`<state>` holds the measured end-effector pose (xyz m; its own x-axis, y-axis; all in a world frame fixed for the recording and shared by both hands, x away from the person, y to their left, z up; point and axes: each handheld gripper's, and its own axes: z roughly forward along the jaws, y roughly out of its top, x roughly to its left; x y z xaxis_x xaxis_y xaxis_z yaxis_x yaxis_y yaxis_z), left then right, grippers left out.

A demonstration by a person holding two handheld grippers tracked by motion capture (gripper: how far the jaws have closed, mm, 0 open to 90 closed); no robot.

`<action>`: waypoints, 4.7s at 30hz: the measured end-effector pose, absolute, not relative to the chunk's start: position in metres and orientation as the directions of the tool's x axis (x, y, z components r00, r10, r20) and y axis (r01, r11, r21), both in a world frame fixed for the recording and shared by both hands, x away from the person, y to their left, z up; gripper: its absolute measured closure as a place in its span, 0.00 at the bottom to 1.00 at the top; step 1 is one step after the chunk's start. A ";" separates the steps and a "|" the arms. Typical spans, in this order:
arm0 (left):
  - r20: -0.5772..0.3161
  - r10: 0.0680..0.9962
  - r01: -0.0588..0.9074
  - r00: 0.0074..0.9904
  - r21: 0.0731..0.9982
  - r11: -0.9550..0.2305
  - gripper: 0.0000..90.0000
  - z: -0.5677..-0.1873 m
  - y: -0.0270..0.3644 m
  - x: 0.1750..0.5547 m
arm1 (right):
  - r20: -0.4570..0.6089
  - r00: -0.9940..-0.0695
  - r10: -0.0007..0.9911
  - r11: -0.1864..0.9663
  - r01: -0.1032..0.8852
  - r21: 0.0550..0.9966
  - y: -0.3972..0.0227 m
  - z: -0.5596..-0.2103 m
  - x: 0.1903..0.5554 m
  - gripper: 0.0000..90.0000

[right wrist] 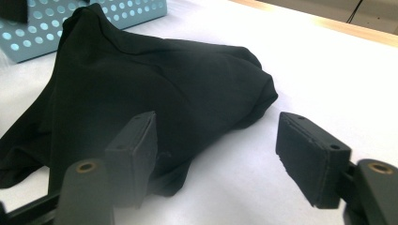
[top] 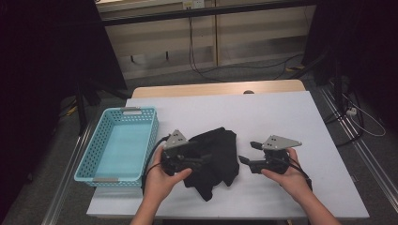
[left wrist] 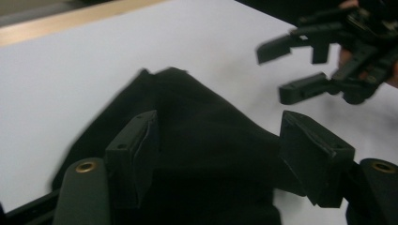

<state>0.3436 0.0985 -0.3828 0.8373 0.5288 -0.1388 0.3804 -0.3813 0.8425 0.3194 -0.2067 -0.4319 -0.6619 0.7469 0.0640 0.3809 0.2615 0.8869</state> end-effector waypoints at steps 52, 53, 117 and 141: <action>-0.125 0.607 0.392 0.785 0.859 -0.330 0.54 -0.407 0.102 0.369 | -0.041 -0.758 0.651 0.411 0.307 0.858 -0.152 -0.434 0.316 1.00; -0.130 0.604 0.389 0.786 0.864 -0.321 0.49 -0.405 0.102 0.369 | -0.027 -0.743 0.669 0.391 0.321 0.863 -0.158 -0.433 0.318 1.00; -0.076 0.611 0.367 0.788 0.855 -0.366 0.23 -0.402 0.118 0.370 | 0.003 -0.880 0.476 0.561 0.306 0.769 -0.142 -0.450 0.283 0.99; -0.123 0.517 0.366 0.847 0.840 -0.401 0.28 -0.408 0.094 0.357 | 0.085 -0.539 0.838 0.223 0.480 0.848 -0.252 -0.439 0.329 0.99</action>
<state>0.3575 0.0938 -0.4082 0.8473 0.5167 -0.1229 0.3662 -0.4009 0.8397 0.3293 -0.2518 -0.4387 -0.5395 0.8377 0.0853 0.4802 0.2228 0.8484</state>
